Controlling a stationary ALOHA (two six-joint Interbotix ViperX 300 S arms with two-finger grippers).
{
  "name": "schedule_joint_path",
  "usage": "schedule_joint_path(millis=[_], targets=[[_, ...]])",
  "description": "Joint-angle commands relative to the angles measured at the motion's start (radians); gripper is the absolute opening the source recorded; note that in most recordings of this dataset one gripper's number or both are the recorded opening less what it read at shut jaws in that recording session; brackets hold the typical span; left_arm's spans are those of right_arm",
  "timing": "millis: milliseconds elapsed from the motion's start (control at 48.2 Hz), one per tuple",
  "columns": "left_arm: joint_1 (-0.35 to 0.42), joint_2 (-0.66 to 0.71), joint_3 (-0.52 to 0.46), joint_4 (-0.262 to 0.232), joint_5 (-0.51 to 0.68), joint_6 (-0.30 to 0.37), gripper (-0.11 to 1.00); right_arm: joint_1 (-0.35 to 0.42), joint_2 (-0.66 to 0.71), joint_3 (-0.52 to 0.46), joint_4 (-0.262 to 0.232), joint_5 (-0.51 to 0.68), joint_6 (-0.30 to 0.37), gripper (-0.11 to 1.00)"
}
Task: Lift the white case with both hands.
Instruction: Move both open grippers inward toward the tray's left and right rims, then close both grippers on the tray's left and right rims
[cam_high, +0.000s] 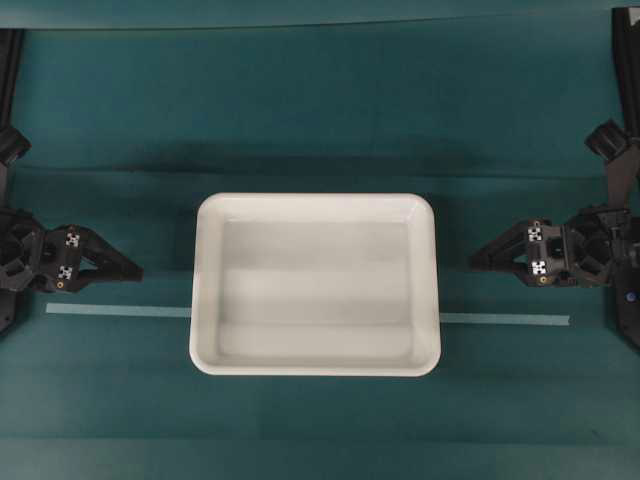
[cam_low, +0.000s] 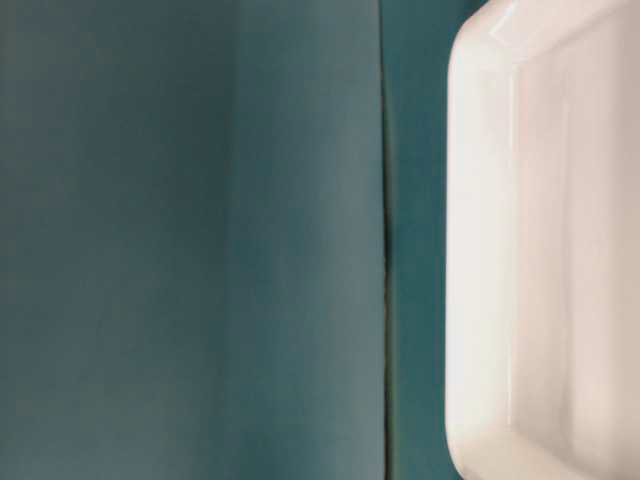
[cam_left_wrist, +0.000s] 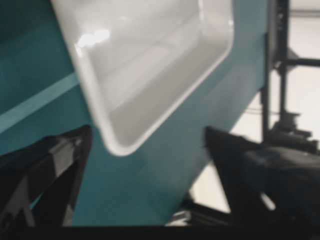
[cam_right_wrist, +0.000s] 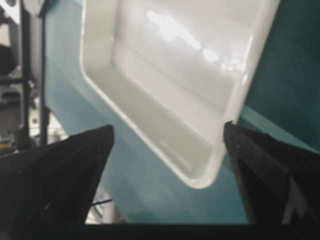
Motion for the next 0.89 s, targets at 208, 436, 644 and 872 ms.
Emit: schedule_joint_path(millis=[208,436,644,872], targets=[[0.006,0.138,0.035,0.009,-0.192,0.000,0.94,0.034,0.127,0.057,0.008,-0.189,0.046,0.93],[0.031,0.295,0.069,0.011,-0.420,0.012,0.94,0.067,0.285,0.087,0.009,-0.451,0.081,0.93],[0.041,0.439,0.069,0.009,-0.554,0.051,0.94,0.067,0.397,0.109,0.011,-0.620,0.089,0.93],[0.057,0.577,0.063,0.008,-0.684,0.067,0.94,0.072,0.502,0.101,0.011,-0.724,0.089,0.93]])
